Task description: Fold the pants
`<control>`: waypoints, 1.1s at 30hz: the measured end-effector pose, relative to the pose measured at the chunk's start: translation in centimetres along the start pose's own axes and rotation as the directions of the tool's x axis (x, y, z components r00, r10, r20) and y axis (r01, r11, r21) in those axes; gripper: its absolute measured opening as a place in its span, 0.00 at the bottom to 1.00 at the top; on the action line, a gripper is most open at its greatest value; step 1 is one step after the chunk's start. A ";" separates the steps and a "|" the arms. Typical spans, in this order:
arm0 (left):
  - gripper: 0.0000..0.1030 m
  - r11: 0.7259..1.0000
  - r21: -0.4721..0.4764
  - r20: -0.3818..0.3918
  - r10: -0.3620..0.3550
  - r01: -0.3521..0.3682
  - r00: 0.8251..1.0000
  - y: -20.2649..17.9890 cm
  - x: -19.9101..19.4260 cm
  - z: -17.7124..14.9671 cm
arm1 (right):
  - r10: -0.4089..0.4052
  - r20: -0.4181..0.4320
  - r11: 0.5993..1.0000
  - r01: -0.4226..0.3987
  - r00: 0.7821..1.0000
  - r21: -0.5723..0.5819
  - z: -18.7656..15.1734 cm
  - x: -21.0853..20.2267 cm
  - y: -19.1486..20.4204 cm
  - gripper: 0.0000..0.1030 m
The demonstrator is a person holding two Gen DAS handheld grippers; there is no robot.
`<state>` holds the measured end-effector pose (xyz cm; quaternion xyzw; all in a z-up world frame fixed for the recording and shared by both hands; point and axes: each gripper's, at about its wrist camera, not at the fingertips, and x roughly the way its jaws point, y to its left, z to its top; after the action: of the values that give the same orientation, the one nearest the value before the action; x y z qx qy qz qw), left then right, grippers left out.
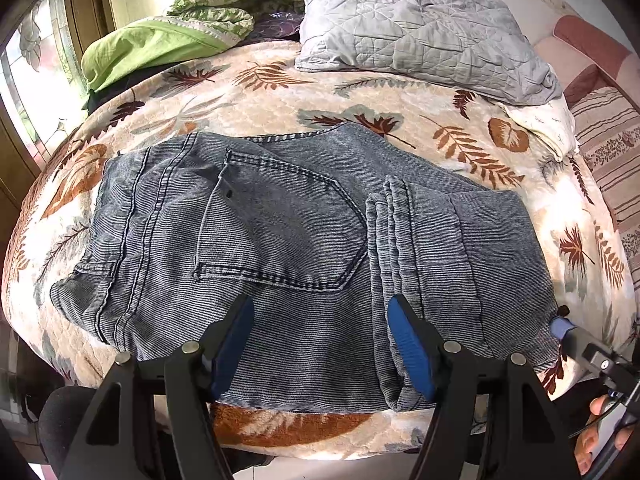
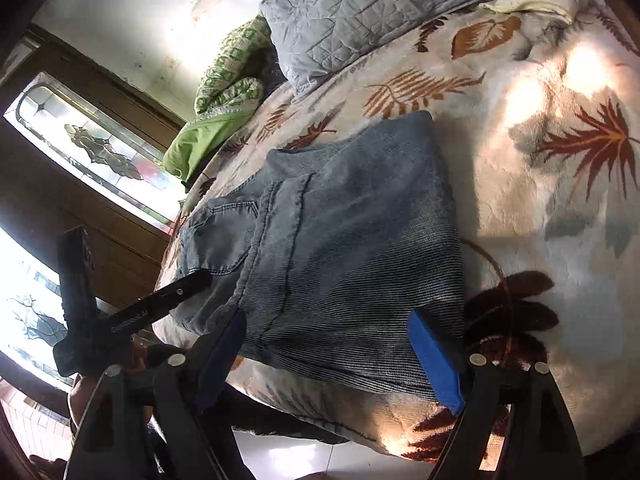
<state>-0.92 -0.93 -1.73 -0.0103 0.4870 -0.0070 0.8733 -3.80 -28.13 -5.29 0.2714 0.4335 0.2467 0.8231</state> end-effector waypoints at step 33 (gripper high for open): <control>0.68 0.988 -0.155 -0.003 -0.021 0.021 1.000 6.7 -0.2 -0.5 | -0.158 -0.068 0.986 0.161 0.985 0.040 11.2 8.2 -0.4 0.89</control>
<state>-1.49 5.80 -1.98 -0.0832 0.4878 0.0215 0.8687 9.86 -25.79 -5.02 0.2462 0.4856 0.1786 0.8195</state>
